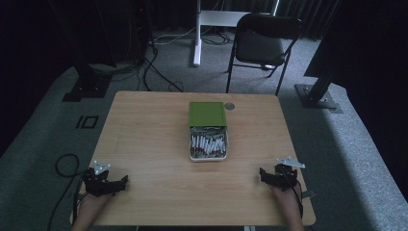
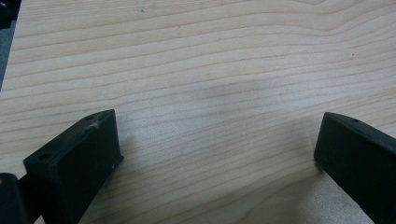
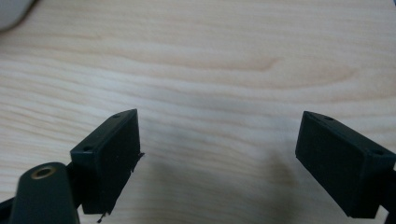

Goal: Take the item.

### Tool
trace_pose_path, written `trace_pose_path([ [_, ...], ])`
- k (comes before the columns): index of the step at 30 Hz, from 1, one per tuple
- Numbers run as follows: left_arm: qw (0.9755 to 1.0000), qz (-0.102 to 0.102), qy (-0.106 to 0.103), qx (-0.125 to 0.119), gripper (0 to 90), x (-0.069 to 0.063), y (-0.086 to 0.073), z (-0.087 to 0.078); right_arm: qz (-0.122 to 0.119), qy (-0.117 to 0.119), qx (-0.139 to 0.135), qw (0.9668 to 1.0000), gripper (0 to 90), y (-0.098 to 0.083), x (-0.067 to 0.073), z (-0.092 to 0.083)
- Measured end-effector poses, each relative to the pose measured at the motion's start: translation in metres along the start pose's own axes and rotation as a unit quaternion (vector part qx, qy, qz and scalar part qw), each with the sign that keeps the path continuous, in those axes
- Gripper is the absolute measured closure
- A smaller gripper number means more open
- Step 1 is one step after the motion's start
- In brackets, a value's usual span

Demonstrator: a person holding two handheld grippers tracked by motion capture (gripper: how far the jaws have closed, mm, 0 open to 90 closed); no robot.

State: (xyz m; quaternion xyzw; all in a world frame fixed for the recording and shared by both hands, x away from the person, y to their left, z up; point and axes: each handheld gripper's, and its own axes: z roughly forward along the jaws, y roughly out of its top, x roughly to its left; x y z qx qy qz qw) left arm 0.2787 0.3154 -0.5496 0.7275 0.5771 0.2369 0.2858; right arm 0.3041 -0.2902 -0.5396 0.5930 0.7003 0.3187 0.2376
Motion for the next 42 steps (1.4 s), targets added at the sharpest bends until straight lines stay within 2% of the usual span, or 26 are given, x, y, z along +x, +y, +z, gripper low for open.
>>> trace_pose_path([
  [4,1.0000,0.000,0.000,0.000,1.1,0.000,0.000,0.000,0.007,0.011,-0.008,0.9999,14.3,0.008,0.002,-0.004],
  [5,1.0000,0.000,0.000,0.000,1.1,0.000,0.000,0.000,0.011,0.020,-0.014,0.9997,14.5,0.016,0.004,-0.008],
  [15,1.0000,0.000,0.000,0.000,1.1,0.000,0.000,0.000,0.003,0.034,-0.039,0.9987,15.5,0.043,0.016,-0.023],
  [21,1.0000,0.000,0.000,0.000,1.1,0.000,0.000,0.000,-0.008,0.051,-0.055,0.9972,15.6,0.061,0.029,-0.033],
  [24,1.0000,-0.001,0.000,-0.001,1.1,0.000,0.000,0.000,-0.013,0.059,-0.054,0.9967,15.7,0.066,0.033,-0.034],
  [26,1.0000,-0.001,0.000,-0.001,1.1,0.000,0.000,0.000,-0.020,0.069,-0.056,0.9958,15.6,0.073,0.040,-0.036],
  [40,1.0000,-0.001,0.000,0.000,1.1,0.000,0.000,0.000,-0.047,0.102,-0.067,0.9915,15.7,0.098,0.071,-0.036],
  [41,1.0000,-0.001,0.000,-0.001,1.1,0.000,0.000,0.000,-0.052,0.106,-0.069,0.9906,18.7,0.101,0.077,-0.035],
  [42,1.0000,-0.001,0.000,0.000,1.1,0.000,0.000,0.000,-0.052,0.106,-0.069,0.9906,18.7,0.101,0.077,-0.035],
])
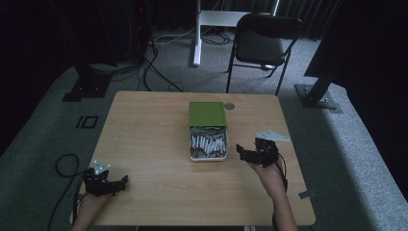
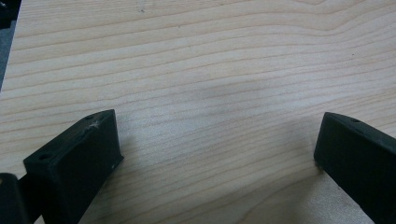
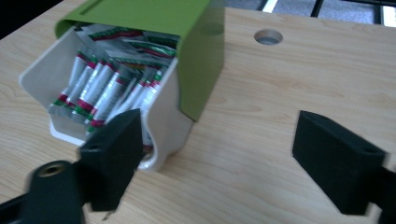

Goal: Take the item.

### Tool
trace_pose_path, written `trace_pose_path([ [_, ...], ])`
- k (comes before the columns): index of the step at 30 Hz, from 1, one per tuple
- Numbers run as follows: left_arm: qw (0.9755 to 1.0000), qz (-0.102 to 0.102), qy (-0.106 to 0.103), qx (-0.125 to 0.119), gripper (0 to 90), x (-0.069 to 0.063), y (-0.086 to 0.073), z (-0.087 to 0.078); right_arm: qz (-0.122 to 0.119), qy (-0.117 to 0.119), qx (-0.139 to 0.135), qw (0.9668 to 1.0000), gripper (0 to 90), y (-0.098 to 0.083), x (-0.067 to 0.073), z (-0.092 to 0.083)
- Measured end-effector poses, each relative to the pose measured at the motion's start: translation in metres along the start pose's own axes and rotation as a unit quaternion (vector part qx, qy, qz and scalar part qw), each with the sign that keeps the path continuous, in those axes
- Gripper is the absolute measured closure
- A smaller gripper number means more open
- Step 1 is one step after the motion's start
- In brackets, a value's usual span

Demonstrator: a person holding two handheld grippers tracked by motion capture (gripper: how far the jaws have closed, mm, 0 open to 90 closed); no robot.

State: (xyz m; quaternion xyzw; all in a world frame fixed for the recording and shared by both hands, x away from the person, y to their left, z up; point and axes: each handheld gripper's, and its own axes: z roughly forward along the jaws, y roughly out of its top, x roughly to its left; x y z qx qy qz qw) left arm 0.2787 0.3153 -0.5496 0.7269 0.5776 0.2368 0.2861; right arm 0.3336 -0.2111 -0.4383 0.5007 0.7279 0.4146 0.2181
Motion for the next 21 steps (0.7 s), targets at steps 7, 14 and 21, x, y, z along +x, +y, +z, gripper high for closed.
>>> trace_pose_path([
  [7,1.0000,-0.001,0.000,0.000,1.1,0.000,0.000,0.000,-0.012,0.014,-0.002,0.9998,18.7,0.011,0.014,0.007],
  [14,1.0000,0.000,0.000,0.000,1.1,0.000,0.000,0.000,-0.024,0.030,-0.003,0.9993,18.8,0.019,0.032,0.018],
  [21,1.0000,0.001,0.000,0.001,1.1,0.000,0.000,0.000,-0.031,0.041,-0.002,0.9987,21.1,0.021,0.046,0.028],
])
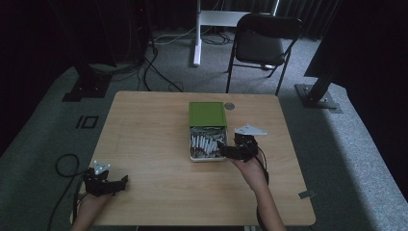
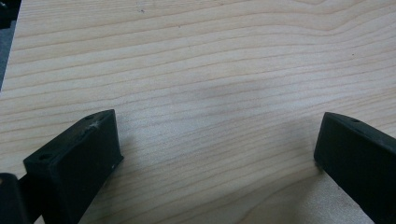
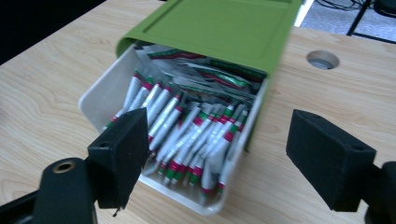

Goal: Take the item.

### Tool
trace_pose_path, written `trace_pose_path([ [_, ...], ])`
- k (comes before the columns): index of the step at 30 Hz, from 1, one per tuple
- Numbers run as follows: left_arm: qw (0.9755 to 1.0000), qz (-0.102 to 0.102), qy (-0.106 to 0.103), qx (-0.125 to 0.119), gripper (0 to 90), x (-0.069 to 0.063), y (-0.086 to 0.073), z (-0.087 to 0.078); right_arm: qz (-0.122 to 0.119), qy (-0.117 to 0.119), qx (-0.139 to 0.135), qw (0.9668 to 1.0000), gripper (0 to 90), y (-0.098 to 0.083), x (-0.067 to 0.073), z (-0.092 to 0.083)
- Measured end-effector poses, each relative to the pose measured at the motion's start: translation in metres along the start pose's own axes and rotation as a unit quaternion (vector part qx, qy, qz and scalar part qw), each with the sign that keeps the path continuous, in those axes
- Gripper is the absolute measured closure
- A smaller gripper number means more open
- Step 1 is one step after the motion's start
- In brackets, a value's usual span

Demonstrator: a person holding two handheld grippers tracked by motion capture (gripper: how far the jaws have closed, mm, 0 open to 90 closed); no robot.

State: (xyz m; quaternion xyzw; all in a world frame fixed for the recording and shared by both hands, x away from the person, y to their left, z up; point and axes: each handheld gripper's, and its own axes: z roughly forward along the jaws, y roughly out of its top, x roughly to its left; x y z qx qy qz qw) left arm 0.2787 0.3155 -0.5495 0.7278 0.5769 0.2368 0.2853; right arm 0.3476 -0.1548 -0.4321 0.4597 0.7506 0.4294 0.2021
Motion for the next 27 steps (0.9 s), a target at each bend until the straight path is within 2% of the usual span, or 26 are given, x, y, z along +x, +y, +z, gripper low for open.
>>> trace_pose_path([
  [3,1.0000,-0.001,0.000,-0.001,1.1,0.000,0.000,0.000,-0.003,0.016,0.001,0.9999,21.2,0.001,0.011,0.009],
  [9,1.0000,-0.002,0.000,-0.001,1.2,0.000,0.000,0.000,-0.008,0.021,0.004,0.9998,22.0,0.002,0.020,0.017],
  [10,1.0000,-0.002,0.000,-0.002,1.1,0.000,0.000,0.000,-0.012,0.025,0.007,0.9996,23.6,0.001,0.028,0.025],
  [12,1.0000,-0.002,0.000,-0.002,1.1,0.000,0.000,0.000,-0.015,0.025,0.009,0.9995,24.5,0.001,0.032,0.030],
  [17,1.0000,-0.001,0.000,0.000,1.1,0.000,0.000,0.000,-0.011,0.036,0.008,0.9993,33.7,-0.003,0.038,0.040],
  [19,1.0000,0.000,0.000,0.000,1.1,0.000,0.000,0.000,-0.013,0.032,0.009,0.9994,35.4,-0.005,0.039,0.043],
  [21,1.0000,-0.001,0.000,0.000,1.1,0.000,0.000,0.000,-0.010,0.029,0.017,0.9994,43.0,-0.008,0.041,0.049],
  [22,1.0000,-0.001,0.000,0.000,1.1,0.000,0.000,0.000,-0.010,0.029,0.017,0.9994,43.0,-0.008,0.041,0.049],
  [23,1.0000,-0.001,0.000,0.000,1.1,0.000,0.000,0.000,-0.009,0.022,0.022,0.9995,48.6,-0.010,0.042,0.052],
  [27,1.0000,-0.001,0.000,-0.001,1.1,0.000,0.000,0.000,-0.012,0.025,0.031,0.9991,54.9,-0.015,0.043,0.057],
])
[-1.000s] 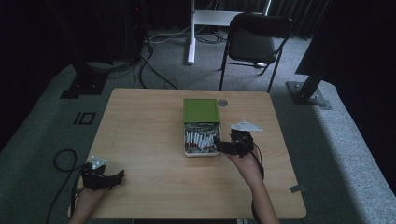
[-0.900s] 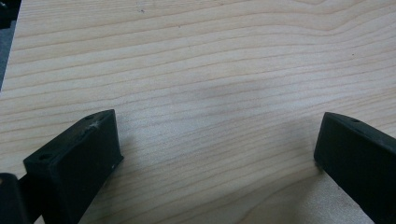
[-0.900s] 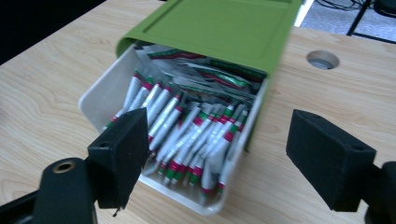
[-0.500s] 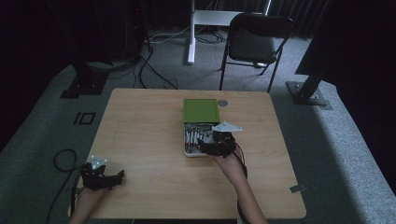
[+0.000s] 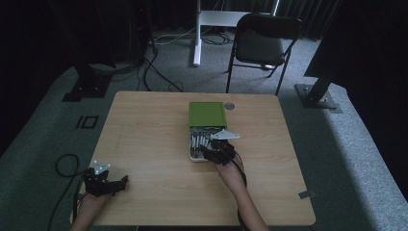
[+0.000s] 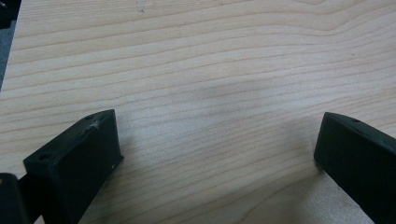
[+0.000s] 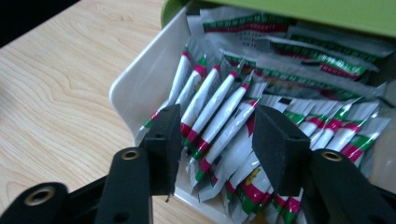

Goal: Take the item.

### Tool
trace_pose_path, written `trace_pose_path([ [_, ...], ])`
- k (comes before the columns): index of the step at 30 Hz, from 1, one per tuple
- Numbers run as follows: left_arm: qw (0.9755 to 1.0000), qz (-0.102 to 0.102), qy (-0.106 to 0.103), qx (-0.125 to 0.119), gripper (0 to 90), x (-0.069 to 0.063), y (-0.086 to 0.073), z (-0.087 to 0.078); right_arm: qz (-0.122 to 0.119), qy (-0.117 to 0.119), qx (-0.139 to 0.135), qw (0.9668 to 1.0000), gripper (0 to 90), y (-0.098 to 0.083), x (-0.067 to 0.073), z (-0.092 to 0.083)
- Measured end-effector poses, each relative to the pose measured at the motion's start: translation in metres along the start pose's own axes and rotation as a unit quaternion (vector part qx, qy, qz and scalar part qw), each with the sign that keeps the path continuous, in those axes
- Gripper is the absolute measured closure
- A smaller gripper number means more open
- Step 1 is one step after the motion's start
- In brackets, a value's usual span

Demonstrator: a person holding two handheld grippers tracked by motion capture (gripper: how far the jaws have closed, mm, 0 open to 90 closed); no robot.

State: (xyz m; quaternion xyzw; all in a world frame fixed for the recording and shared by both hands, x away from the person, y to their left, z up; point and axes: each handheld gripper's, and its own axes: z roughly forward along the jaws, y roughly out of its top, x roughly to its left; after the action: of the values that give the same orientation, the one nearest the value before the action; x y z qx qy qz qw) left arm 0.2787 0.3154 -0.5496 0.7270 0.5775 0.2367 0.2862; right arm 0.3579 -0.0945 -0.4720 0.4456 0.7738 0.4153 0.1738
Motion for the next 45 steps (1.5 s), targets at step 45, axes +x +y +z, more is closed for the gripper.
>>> trace_pose_path([
  [45,1.0000,0.000,0.000,-0.001,1.1,0.000,0.000,0.000,0.041,0.006,0.020,0.9989,88.6,-0.017,-0.004,0.006],
])
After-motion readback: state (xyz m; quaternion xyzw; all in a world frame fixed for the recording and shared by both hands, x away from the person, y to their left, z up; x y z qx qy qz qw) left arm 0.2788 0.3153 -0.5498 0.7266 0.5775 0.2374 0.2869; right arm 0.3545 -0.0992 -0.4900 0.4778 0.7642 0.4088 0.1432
